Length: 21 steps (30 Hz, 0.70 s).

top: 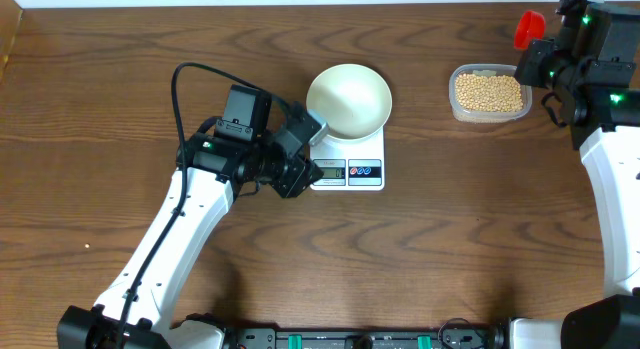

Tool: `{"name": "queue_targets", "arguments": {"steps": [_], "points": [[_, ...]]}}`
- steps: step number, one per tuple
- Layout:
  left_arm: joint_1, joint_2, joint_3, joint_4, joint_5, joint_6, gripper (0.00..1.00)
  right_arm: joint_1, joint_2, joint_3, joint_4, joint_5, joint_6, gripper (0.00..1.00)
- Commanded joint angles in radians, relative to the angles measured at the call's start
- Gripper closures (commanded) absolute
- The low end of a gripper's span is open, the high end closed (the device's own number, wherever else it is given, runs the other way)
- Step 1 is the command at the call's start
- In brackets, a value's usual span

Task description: Scoop item into bowl and weigh 50g on scale

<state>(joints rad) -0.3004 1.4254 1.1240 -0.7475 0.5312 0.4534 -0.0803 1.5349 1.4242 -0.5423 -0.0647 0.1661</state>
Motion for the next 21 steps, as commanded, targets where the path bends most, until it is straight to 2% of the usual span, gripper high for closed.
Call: {"name": "queue_targets", "arguments": {"steps": [1, 7, 21], "points": [[0.000, -0.010, 0.004, -0.034, -0.086, 0.082, 0.51, -0.006, -0.005, 0.014, 0.000, 0.010, -0.019, 0.99], [0.000, -0.008, 0.004, -0.013, -0.106, 0.137, 0.50, -0.006, -0.005, 0.014, 0.000, 0.010, -0.019, 0.99], [0.001, -0.008, 0.004, 0.059, -0.162, 0.137, 0.43, -0.006, -0.005, 0.014, 0.000, 0.010, -0.019, 0.99]]}}
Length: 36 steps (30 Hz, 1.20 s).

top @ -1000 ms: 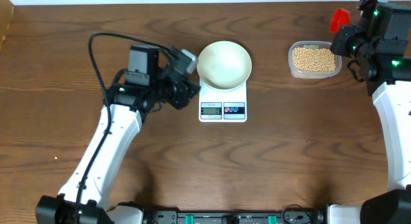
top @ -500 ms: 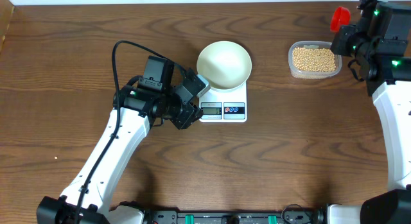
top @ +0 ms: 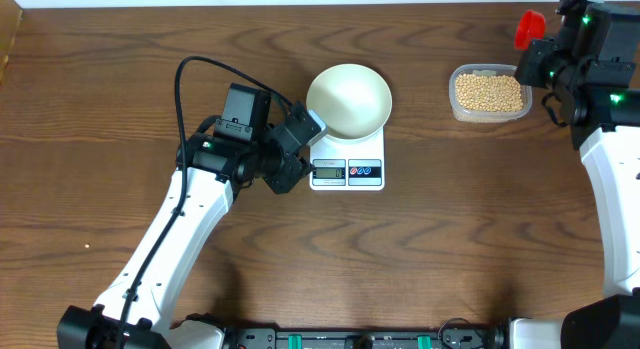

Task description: Scoop item into bowl and weigh 50g on scale

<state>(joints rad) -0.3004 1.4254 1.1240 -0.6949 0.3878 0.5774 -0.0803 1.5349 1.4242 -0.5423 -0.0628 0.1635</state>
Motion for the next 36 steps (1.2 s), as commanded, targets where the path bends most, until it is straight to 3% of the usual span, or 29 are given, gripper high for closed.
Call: {"name": "queue_targets", "arguments": {"steps": [1, 4, 5, 9, 10, 26, 36], "points": [[0.001, -0.008, 0.004, 0.006, -0.019, 0.013, 0.43, -0.006, -0.005, 0.014, 0.000, 0.008, -0.016, 0.99], [0.001, -0.008, 0.004, 0.006, -0.019, 0.013, 0.37, -0.006, -0.005, 0.014, 0.000, 0.008, -0.016, 0.99], [0.001, -0.008, 0.004, 0.005, -0.019, 0.013, 0.24, -0.006, -0.005, 0.014, 0.000, 0.008, -0.016, 0.99], [0.001, -0.008, 0.004, 0.005, -0.015, 0.013, 0.23, -0.006, -0.005, 0.014, 0.000, 0.008, -0.023, 0.99], [0.001, -0.008, 0.004, 0.005, -0.015, 0.013, 0.02, -0.006, -0.005, 0.014, 0.000, 0.008, -0.023, 0.99], [0.001, -0.008, 0.004, 0.004, -0.015, 0.013, 0.02, -0.006, -0.005, 0.014, -0.009, 0.008, -0.035, 0.99], [0.001, -0.008, 0.004, 0.004, -0.015, 0.013, 0.02, -0.006, -0.005, 0.016, -0.116, -0.008, -0.057, 0.99]]}}
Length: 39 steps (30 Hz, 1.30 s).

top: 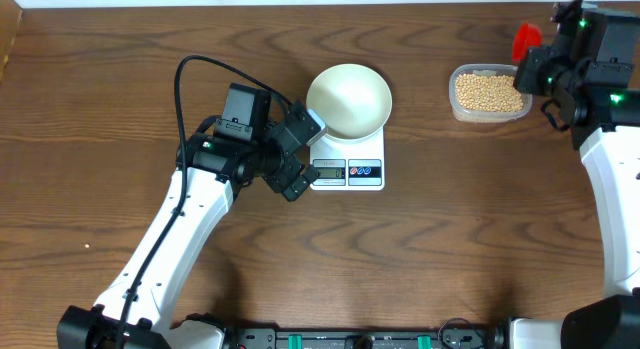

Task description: Scoop item into bowl and weigh 50g on scale

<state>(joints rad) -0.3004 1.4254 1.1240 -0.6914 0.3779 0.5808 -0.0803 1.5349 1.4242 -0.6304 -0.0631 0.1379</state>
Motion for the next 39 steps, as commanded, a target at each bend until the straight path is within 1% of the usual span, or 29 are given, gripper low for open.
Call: {"name": "queue_targets", "arguments": {"steps": [1, 9, 16, 29, 39], "points": [[0.001, -0.008, 0.004, 0.001, -0.005, 0.010, 0.02, -0.006, -0.005, 0.018, -0.040, -0.015, -0.042, 0.99], [0.001, -0.008, 0.004, 0.000, -0.005, 0.010, 0.02, -0.006, -0.005, 0.100, -0.180, -0.029, -0.118, 0.99], [0.001, -0.008, 0.004, 0.001, -0.005, 0.010, 0.02, -0.006, 0.030, 0.101, -0.272, 0.063, -0.133, 0.99], [0.001, -0.008, 0.004, 0.001, -0.005, 0.010, 0.02, -0.006, 0.158, 0.101, -0.227, 0.081, -0.163, 0.99], [0.001, -0.008, 0.004, 0.000, -0.005, 0.010, 0.02, -0.006, 0.246, 0.100, -0.188, 0.136, -0.223, 0.99]]}}
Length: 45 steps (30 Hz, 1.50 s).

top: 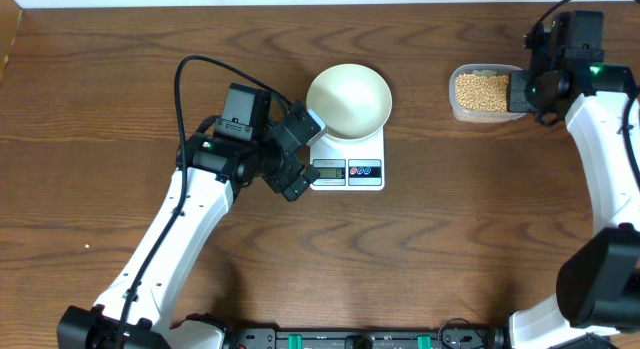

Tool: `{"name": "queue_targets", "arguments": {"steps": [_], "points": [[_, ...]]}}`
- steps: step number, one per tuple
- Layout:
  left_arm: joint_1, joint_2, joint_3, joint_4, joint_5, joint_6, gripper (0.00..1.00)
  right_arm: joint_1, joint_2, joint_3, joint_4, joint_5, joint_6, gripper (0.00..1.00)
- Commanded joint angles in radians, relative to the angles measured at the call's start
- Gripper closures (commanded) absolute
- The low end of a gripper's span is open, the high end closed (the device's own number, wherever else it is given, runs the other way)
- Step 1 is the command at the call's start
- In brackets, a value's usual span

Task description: Scoop item into bowl and weigh 50g on scale

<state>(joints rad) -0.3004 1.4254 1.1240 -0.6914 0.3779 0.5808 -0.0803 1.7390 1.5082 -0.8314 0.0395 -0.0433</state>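
Observation:
A cream bowl [348, 99] stands empty on the white scale [366, 171] at mid-table. At the back right is a clear tub of yellow beans [480, 92]. My right gripper [521, 92] points down at the tub's right rim. Its fingers are hidden under the wrist and no scoop shows. My left gripper [303, 155] is open beside the scale's left edge, one finger near the bowl and the other by the scale's front corner, holding nothing.
A black cable loops up from the left wrist [190, 74]. The wooden table [450, 239] runs out at the near edge, where a black rail [360, 339] lies between the arm bases.
My right gripper has moved down and left from the tub's far right corner to its right rim. The red scoop it carried no longer shows. The left arm has hardly moved.
My right gripper held a red scoop up beyond the tub's right corner for the first two moments, then closer to the tub, and now at its rim. My left gripper has stayed by the scale's left edge, its fingers shifting only slightly.

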Motion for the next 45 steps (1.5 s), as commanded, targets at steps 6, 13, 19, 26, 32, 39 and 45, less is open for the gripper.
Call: {"name": "queue_targets", "arguments": {"steps": [6, 13, 19, 26, 32, 39, 45], "points": [[0.001, -0.008, 0.004, 0.001, -0.005, 0.010, 0.02, -0.006, 0.128, 0.016, 0.045, 0.036, -0.041, 0.99], [0.001, -0.008, 0.004, 0.001, -0.005, 0.010, 0.02, -0.006, 0.164, 0.016, 0.050, -0.056, 0.018, 0.99], [0.001, -0.008, 0.004, 0.000, -0.005, 0.010, 0.02, -0.018, 0.165, 0.016, 0.050, -0.241, 0.118, 0.99], [0.001, -0.008, 0.004, 0.001, -0.005, 0.010, 0.02, -0.039, 0.175, 0.015, 0.049, -0.347, 0.185, 0.99], [0.001, -0.008, 0.004, 0.001, -0.005, 0.010, 0.02, -0.057, 0.215, 0.014, 0.046, -0.415, 0.212, 0.99], [0.001, -0.008, 0.004, 0.001, -0.005, 0.010, 0.02, -0.084, 0.273, 0.014, 0.043, -0.507, 0.223, 0.99], [0.001, -0.008, 0.004, 0.001, -0.005, 0.010, 0.02, -0.106, 0.270, 0.014, 0.043, -0.560, 0.223, 0.99]]}}
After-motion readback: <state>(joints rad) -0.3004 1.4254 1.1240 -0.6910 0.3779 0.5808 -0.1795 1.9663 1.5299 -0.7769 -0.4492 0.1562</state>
